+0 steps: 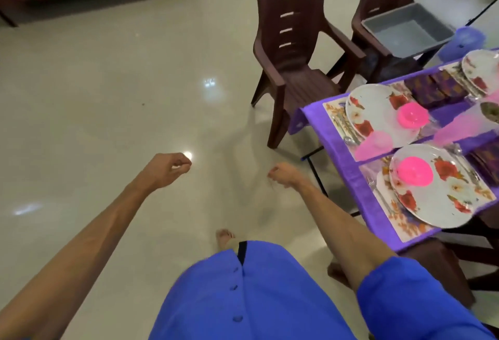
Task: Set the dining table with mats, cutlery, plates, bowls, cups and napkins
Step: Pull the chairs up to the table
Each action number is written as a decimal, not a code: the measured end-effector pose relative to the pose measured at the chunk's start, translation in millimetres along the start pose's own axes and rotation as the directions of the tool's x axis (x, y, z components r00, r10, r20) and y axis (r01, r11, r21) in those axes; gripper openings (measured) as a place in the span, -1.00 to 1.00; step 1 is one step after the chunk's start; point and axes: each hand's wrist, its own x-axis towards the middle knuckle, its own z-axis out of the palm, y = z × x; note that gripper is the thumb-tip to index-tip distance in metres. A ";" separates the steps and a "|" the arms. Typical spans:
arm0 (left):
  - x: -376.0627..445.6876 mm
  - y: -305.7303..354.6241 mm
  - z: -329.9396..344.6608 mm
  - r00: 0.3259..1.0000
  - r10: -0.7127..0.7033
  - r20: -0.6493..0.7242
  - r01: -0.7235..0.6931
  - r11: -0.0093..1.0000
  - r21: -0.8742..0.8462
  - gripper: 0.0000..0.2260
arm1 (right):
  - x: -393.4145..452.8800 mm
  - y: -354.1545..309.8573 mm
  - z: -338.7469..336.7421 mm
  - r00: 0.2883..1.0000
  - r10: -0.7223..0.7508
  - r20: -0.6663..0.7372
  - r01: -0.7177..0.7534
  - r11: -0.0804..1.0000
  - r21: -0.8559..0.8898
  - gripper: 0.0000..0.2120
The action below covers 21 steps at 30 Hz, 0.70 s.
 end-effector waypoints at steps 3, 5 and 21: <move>63.8 -23.7 -64.9 1.000 0.022 -0.008 -0.022 1.000 0.022 -0.84 | 47.5 -66.2 -34.1 0.998 -0.030 -0.047 0.031 0.999 0.029 -0.82; 114.0 -33.2 -110.9 1.000 0.022 -0.014 -0.022 0.998 0.050 -0.81 | 87.9 -104.3 -61.5 0.997 -0.034 -0.067 0.037 0.998 0.042 -0.89; 608.6 -0.3 -395.5 0.962 0.201 0.183 -0.220 0.972 0.085 -0.87 | 371.4 -311.5 -279.9 0.915 0.260 -0.309 -0.105 0.892 0.440 -0.85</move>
